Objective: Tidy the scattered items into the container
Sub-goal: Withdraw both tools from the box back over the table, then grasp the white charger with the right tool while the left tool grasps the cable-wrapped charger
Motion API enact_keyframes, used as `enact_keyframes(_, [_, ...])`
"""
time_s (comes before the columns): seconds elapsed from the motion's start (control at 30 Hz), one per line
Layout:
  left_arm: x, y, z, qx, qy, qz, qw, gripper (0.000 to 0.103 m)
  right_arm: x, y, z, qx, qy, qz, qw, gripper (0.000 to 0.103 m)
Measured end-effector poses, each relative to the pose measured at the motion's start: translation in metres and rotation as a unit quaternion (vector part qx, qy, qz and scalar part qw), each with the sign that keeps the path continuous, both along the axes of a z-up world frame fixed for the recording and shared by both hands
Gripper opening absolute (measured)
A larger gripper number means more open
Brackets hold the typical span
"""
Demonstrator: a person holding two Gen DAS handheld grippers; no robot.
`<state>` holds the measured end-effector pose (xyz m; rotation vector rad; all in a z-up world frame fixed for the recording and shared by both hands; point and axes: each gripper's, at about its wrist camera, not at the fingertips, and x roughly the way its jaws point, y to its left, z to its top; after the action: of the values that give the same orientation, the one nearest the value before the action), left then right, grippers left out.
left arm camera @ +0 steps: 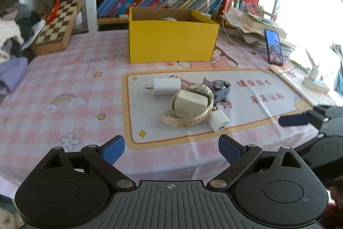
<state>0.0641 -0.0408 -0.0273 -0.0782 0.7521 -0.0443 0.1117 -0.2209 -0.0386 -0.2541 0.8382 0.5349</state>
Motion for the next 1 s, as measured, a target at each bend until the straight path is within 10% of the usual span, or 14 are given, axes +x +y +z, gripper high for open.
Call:
enact_keyframes(0.4, [0.008,0.009,-0.008,0.0,0.029,0.008,0.9996,0.096,0.007,-0.001,-0.004,0.013,0.01,0.006,1.0,0.063])
enact_keyframes(1.0, [0.029,0.013,-0.006,0.013,0.013,0.001,0.9998,0.094,0.046,0.017,-0.016,0.009,0.031,0.024,0.999,0.05])
